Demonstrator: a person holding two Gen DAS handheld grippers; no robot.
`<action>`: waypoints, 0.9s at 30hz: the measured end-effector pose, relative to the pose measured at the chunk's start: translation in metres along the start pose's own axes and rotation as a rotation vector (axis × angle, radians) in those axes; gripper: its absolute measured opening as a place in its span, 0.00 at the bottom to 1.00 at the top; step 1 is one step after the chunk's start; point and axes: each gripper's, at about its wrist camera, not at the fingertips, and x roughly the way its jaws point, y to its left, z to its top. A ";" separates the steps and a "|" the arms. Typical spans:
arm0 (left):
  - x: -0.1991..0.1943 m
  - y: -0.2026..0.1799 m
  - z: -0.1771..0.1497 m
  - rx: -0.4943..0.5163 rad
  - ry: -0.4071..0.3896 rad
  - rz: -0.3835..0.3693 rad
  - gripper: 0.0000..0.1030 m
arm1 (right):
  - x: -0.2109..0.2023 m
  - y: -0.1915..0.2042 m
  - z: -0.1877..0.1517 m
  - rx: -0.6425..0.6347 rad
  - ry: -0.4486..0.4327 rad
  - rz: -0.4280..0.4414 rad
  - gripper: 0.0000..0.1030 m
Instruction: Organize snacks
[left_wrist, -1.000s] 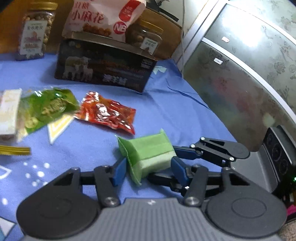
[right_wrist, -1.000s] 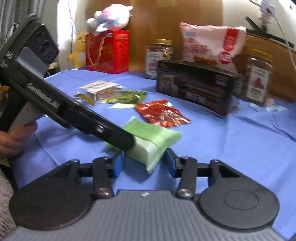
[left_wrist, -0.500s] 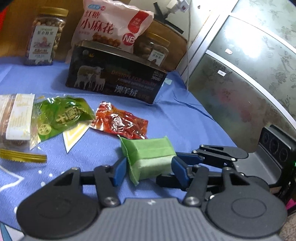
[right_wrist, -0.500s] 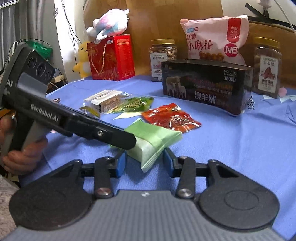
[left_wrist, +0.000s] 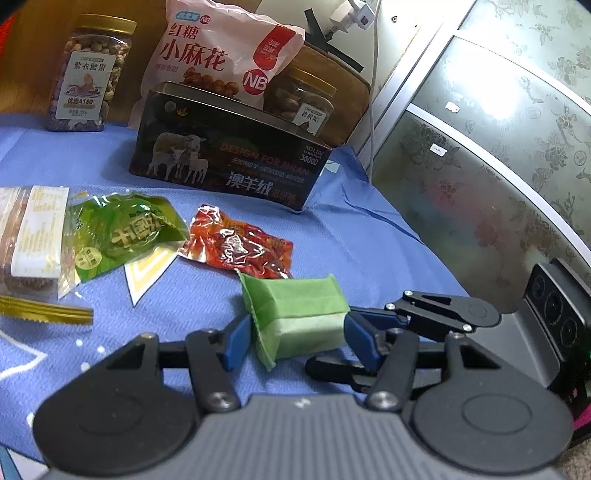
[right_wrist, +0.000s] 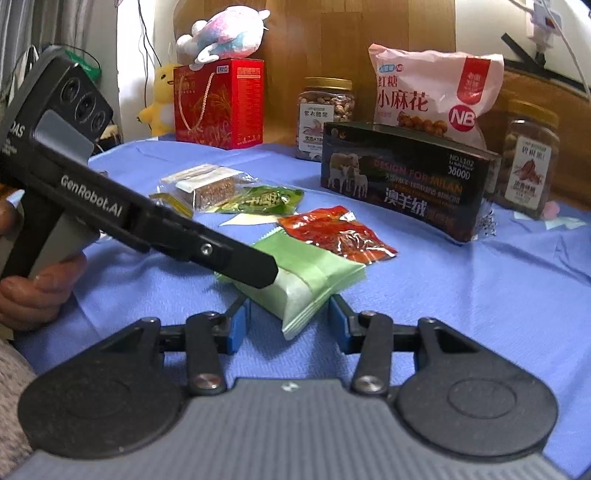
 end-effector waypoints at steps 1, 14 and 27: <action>0.000 0.000 0.000 -0.001 -0.001 -0.001 0.54 | 0.000 0.001 0.000 0.003 -0.001 -0.008 0.48; -0.003 0.004 -0.001 -0.027 -0.019 -0.002 0.55 | 0.002 0.008 0.000 0.000 0.000 -0.101 0.63; -0.003 0.006 -0.001 -0.026 -0.020 -0.009 0.66 | 0.003 0.005 0.000 0.036 0.012 -0.125 0.74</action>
